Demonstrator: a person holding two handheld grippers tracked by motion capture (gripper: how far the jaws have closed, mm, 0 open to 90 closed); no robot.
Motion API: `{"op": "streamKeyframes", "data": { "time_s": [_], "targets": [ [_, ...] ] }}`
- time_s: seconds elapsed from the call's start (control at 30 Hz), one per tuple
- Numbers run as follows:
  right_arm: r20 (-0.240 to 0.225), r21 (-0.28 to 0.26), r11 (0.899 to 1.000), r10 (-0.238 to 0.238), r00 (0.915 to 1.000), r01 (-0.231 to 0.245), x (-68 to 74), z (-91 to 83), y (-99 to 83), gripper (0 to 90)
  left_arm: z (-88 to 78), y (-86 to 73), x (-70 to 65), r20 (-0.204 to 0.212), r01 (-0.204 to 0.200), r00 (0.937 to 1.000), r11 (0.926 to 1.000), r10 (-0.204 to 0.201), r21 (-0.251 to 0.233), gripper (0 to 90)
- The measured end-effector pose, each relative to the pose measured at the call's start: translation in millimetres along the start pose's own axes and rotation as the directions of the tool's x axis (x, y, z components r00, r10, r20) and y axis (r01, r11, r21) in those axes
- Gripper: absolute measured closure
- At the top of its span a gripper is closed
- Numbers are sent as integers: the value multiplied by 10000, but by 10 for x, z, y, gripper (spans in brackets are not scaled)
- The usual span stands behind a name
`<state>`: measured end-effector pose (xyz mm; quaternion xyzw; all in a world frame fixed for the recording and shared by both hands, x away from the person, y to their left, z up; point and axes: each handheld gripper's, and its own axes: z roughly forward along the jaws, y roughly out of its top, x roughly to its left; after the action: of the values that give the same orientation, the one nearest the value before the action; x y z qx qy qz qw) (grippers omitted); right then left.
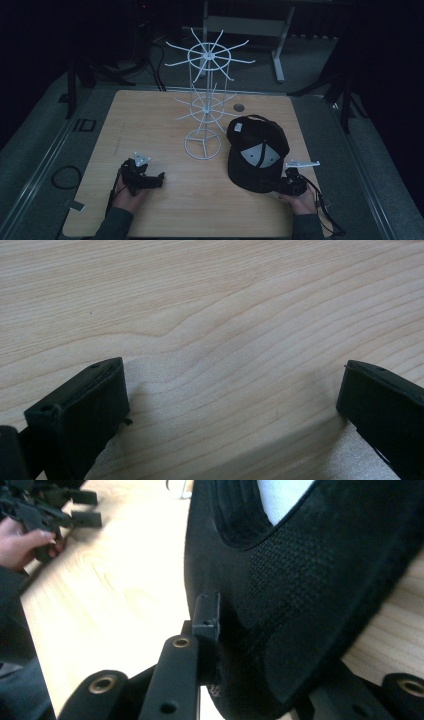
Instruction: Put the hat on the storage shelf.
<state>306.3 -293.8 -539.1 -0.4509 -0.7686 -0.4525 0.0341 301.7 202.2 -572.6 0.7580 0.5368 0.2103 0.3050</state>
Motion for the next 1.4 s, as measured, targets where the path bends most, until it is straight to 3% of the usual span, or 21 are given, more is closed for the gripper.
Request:
{"op": "streamKeyframes", "data": {
  "time_s": [0.23,0.63,1.0,1.4],
  "targets": [
    [-5,-823,9957,423,9991,-422,0,-41,35,815,0,0,0,-1,1,10000,10000,-1,1,2],
    [513,-1198,9922,399,9979,-336,-27,-27,142,853,0,0,-1,-3,4,10000,10000,-4,0,2],
    [1284,-1383,9903,76,9917,104,-85,25,354,864,0,0,0,0,0,10000,10000,0,8,2],
    [2253,-1440,9859,-518,9729,858,-89,70,514,866,2,0,-2,-2,29,10000,10000,-29,-22,1]
  ]
}}
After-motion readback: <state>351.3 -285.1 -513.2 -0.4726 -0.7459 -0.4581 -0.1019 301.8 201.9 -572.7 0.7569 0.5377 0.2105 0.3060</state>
